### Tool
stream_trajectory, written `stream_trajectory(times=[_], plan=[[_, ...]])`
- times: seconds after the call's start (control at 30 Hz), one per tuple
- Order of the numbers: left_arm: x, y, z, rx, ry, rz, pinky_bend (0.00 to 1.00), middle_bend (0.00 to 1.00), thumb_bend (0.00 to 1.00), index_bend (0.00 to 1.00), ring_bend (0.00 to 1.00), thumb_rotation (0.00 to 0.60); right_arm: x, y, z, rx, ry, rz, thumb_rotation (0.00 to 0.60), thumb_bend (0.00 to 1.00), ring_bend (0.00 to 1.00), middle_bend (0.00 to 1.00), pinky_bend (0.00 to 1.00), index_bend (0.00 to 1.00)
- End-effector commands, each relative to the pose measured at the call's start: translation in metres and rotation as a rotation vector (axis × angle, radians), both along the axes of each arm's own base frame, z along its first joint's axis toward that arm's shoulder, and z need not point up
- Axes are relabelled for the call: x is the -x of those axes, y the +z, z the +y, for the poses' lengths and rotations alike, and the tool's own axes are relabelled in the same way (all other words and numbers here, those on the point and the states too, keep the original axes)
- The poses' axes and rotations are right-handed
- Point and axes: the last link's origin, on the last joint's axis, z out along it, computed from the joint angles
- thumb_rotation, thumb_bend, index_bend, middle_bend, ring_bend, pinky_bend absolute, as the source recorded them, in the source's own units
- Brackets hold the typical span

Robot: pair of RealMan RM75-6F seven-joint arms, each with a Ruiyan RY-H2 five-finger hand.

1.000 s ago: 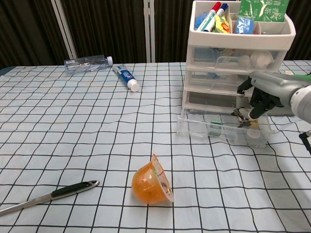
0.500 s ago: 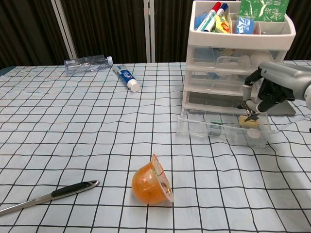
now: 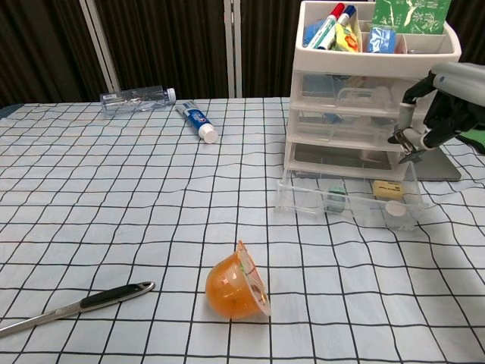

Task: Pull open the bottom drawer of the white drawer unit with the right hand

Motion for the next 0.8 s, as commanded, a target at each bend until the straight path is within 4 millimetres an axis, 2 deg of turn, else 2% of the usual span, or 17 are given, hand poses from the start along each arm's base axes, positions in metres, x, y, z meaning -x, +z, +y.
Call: stream_trajectory(times=[0.03, 0.27, 0.43, 0.6, 0.8], plan=[[0.000, 0.000, 0.000, -0.001, -0.001, 0.000, 0.00, 0.00, 0.06, 0.00, 0.00, 0.600, 0.004, 0.012, 0.001, 0.027, -0.013, 0.004, 0.600, 0.42, 1.00, 1.00, 0.88, 0.68], [-0.001, -0.001, -0.001, 0.000, -0.007, 0.008, 0.00, 0.00, 0.06, 0.00, 0.00, 0.600, 0.026, 0.041, 0.007, 0.086, -0.066, 0.021, 0.600, 0.42, 1.00, 1.00, 0.88, 0.69], [-0.004, -0.001, -0.003, -0.002, -0.017, 0.011, 0.00, 0.00, 0.06, 0.00, 0.00, 0.600, 0.057, 0.056, 0.019, 0.111, -0.131, 0.044, 0.600, 0.42, 1.00, 1.00, 0.88, 0.68], [-0.006, 0.000, -0.006, -0.009, -0.028, 0.008, 0.00, 0.00, 0.06, 0.00, 0.00, 0.600, 0.088, 0.064, 0.035, 0.123, -0.184, 0.069, 0.600, 0.41, 1.00, 1.00, 0.88, 0.68], [-0.009, 0.000, -0.009, -0.007, -0.044, 0.011, 0.00, 0.00, 0.06, 0.00, 0.00, 0.600, 0.115, 0.062, 0.051, 0.115, -0.223, 0.077, 0.600, 0.42, 1.00, 1.00, 0.88, 0.69]])
